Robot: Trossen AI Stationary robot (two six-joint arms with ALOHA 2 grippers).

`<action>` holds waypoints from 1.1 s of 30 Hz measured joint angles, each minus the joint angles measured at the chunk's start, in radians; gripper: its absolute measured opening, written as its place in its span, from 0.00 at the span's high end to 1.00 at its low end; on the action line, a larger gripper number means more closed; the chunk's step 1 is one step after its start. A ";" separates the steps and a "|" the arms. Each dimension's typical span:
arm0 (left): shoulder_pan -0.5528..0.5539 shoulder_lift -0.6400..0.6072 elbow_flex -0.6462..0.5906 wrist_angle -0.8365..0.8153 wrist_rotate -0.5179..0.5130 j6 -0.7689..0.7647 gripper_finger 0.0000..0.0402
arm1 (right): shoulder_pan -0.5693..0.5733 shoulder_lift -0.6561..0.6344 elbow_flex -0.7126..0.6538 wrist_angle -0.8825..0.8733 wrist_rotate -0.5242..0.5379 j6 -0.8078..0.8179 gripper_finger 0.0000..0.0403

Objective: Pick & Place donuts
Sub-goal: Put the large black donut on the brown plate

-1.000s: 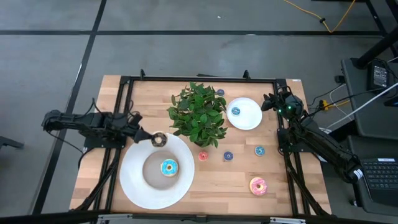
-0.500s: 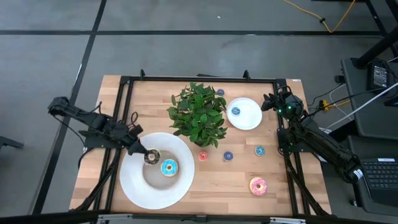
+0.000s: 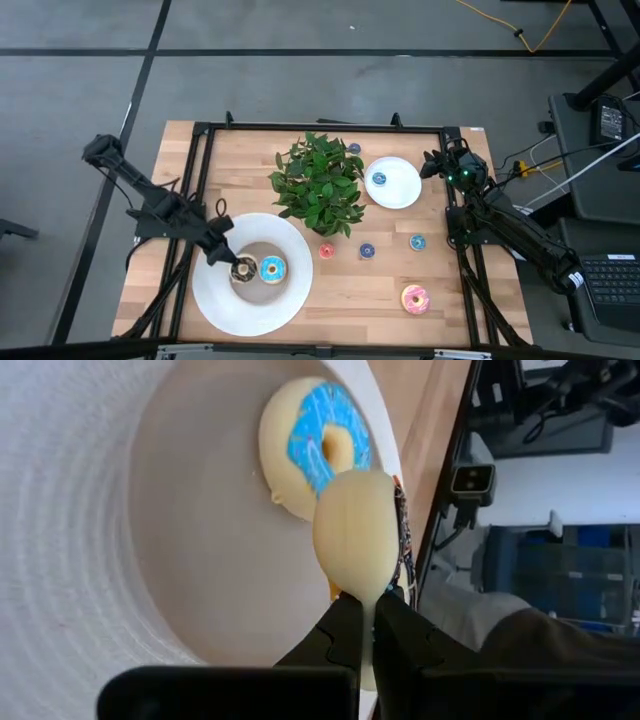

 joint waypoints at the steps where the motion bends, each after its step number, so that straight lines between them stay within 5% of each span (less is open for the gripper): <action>1: -0.013 0.016 0.000 0.014 -0.011 -0.008 0.99 | 0.000 0.000 0.000 0.000 0.000 0.000 0.58; 17: -0.153 0.327 0.000 0.312 -0.126 -0.117 0.99 | 0.000 0.000 0.000 0.000 0.000 0.000 0.58; 33: -0.186 0.598 0.000 0.522 -0.133 -0.248 0.96 | 0.000 0.000 0.000 0.000 0.000 0.000 0.58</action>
